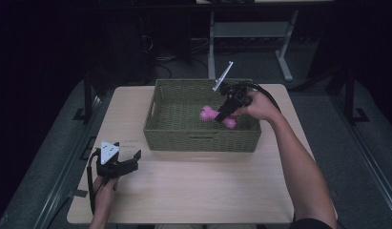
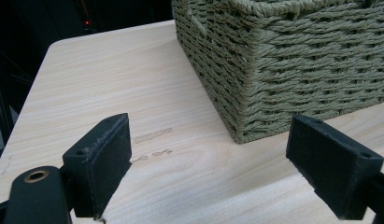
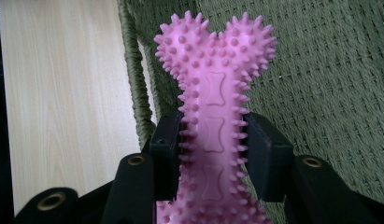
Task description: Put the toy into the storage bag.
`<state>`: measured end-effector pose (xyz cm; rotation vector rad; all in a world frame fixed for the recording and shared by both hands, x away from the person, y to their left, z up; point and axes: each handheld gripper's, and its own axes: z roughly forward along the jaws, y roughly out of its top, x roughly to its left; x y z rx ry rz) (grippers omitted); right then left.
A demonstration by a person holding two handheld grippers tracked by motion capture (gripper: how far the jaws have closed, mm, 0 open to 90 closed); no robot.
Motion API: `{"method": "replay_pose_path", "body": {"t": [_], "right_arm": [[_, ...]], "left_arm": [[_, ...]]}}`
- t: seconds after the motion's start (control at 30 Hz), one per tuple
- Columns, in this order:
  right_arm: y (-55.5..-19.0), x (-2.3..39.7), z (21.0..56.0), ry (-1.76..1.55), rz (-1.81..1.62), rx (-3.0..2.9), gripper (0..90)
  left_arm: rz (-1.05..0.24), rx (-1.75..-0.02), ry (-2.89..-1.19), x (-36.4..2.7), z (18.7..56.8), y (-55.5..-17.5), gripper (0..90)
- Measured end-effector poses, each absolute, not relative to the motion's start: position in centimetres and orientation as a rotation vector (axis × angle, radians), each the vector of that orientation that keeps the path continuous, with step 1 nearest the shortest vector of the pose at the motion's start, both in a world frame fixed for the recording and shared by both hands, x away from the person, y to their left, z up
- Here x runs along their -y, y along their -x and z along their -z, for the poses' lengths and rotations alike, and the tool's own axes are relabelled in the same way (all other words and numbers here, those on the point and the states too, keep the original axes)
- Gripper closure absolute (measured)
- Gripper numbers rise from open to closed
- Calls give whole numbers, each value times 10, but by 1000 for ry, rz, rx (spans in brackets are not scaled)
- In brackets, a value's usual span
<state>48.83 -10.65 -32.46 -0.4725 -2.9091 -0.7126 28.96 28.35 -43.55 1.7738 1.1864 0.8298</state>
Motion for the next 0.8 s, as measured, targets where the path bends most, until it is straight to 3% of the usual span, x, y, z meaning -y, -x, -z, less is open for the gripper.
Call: {"method": "replay_pose_path", "body": {"t": [0.8], "right_arm": [[-498,106,342,500,682,2890,582]], "left_arm": [[-829,-1190,-1770,-285,435,-290,137]]}}
